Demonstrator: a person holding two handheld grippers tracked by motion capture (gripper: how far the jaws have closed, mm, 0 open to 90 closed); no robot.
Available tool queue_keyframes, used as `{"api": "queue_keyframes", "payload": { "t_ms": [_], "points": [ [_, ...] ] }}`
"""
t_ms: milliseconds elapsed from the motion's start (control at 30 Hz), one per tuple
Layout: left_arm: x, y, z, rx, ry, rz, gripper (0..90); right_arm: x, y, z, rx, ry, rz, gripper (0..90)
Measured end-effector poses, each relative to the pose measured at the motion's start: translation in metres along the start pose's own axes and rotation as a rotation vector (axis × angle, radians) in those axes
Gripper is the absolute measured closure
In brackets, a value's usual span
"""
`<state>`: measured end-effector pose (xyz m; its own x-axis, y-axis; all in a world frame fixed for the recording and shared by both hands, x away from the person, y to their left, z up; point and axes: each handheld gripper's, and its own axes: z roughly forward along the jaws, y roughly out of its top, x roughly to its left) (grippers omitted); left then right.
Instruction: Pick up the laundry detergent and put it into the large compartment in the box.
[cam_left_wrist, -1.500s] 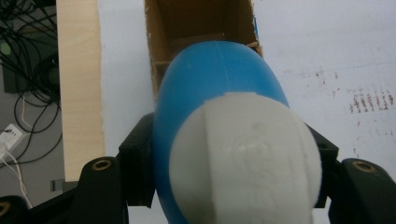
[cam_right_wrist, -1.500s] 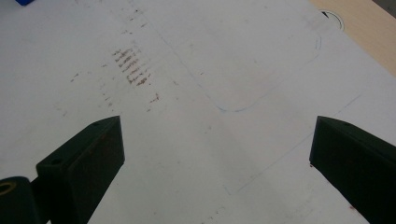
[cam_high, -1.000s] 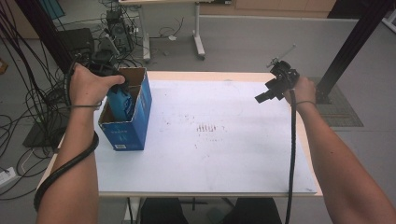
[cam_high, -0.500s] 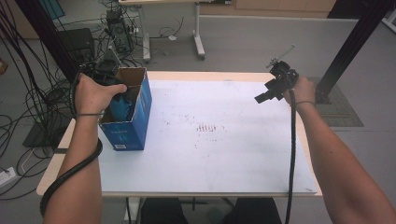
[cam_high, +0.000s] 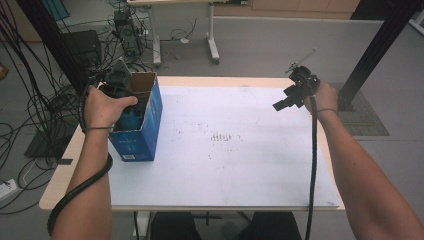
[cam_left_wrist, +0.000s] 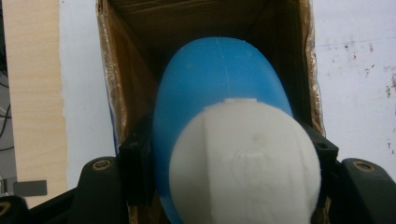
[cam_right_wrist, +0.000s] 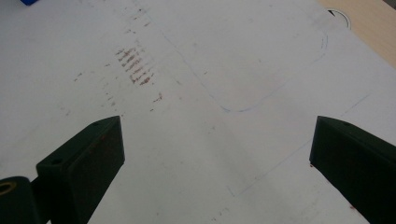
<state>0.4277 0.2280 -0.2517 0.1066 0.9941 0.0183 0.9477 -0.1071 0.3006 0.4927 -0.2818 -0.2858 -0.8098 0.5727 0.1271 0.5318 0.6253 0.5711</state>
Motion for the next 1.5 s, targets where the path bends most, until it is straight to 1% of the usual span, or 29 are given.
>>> {"api": "queue_keyframes", "payload": {
  "t_ms": [67,433,533,933,1133,1267,1500],
  "points": [
    [0.0,0.0,0.002,-0.003,-0.002,-0.004,37.6,0.0,0.0,0.0,-0.001,0.0,0.0,2.9],
    [0.001,-0.005,0.014,0.033,0.002,-0.005,37.6,0.0,-0.002,-0.002,-0.003,-0.003,0.003,2.9],
    [0.002,-0.006,0.016,0.035,-0.006,-0.006,37.6,0.0,-0.001,-0.002,-0.002,-0.004,0.002,2.9],
    [0.001,-0.007,0.017,0.037,-0.004,-0.001,37.6,0.001,-0.002,-0.003,-0.004,-0.003,0.004,2.9],
    [0.003,-0.008,0.017,0.036,-0.008,-0.008,37.5,0.0,-0.004,-0.003,-0.01,-0.004,0.006,2.9],
    [0.002,-0.008,0.017,0.039,-0.005,-0.004,37.5,-0.001,-0.006,-0.004,-0.008,-0.003,0.009,3.0],
    [0.0,-0.008,0.017,0.029,-0.001,-0.007,37.5,0.0,-0.007,-0.004,-0.009,-0.007,0.012,2.9]
  ]
}}
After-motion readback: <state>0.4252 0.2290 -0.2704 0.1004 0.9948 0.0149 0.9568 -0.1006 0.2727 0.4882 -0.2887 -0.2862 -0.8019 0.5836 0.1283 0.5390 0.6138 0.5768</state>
